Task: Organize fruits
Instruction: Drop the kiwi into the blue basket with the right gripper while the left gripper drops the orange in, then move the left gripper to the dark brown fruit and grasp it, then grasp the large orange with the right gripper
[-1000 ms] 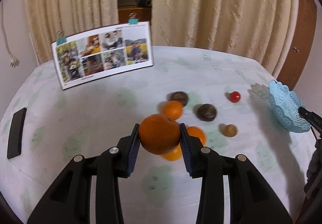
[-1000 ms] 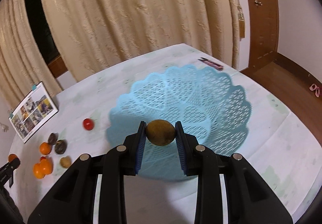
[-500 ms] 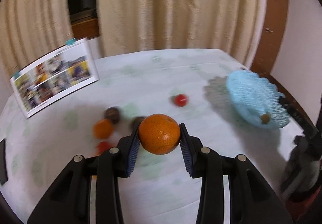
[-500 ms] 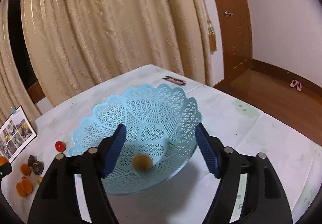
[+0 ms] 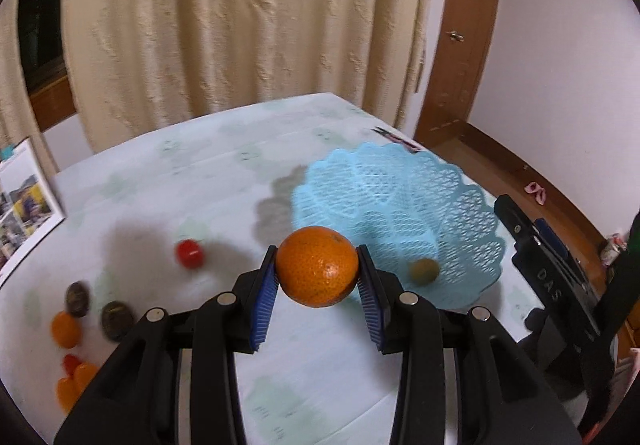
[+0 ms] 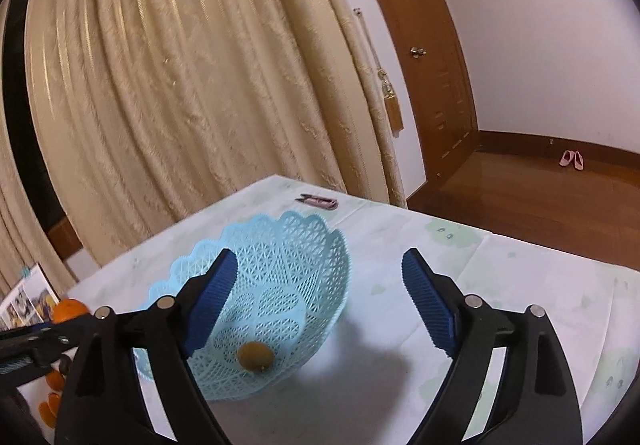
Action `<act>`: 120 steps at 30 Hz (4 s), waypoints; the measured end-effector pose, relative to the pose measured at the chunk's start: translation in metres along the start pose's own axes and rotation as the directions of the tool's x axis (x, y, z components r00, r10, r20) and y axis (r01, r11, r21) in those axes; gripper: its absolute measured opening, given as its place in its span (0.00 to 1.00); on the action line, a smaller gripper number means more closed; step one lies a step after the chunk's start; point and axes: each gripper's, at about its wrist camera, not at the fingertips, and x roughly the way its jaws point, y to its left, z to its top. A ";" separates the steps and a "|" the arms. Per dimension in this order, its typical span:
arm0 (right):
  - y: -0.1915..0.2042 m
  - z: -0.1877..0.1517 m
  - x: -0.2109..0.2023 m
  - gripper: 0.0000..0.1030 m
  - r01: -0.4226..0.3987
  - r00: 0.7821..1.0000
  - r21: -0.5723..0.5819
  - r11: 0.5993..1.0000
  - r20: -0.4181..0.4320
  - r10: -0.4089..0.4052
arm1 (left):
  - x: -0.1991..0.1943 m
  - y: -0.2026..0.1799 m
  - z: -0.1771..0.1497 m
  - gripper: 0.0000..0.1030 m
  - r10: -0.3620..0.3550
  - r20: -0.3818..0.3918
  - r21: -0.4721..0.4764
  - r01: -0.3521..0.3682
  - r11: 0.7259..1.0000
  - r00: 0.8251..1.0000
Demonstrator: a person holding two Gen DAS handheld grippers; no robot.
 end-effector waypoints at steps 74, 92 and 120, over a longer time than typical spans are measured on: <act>0.107 -0.029 -0.029 0.91 -0.256 0.947 -0.193 0.947 -0.248 0.205 | 0.009 0.243 -0.061 0.85 0.247 -0.207 -0.288 -0.300 0.909 0.947; 0.168 -0.065 -0.034 0.91 -0.416 0.870 -0.249 0.874 -0.389 0.304 | 0.012 0.244 -0.064 0.40 0.201 -0.205 -0.304 -0.258 0.917 0.958; 0.287 -0.158 -0.006 0.61 -0.644 0.617 -0.142 0.752 -0.677 0.401 | -0.111 0.252 -0.026 0.40 0.264 0.080 -0.379 -0.215 0.900 0.961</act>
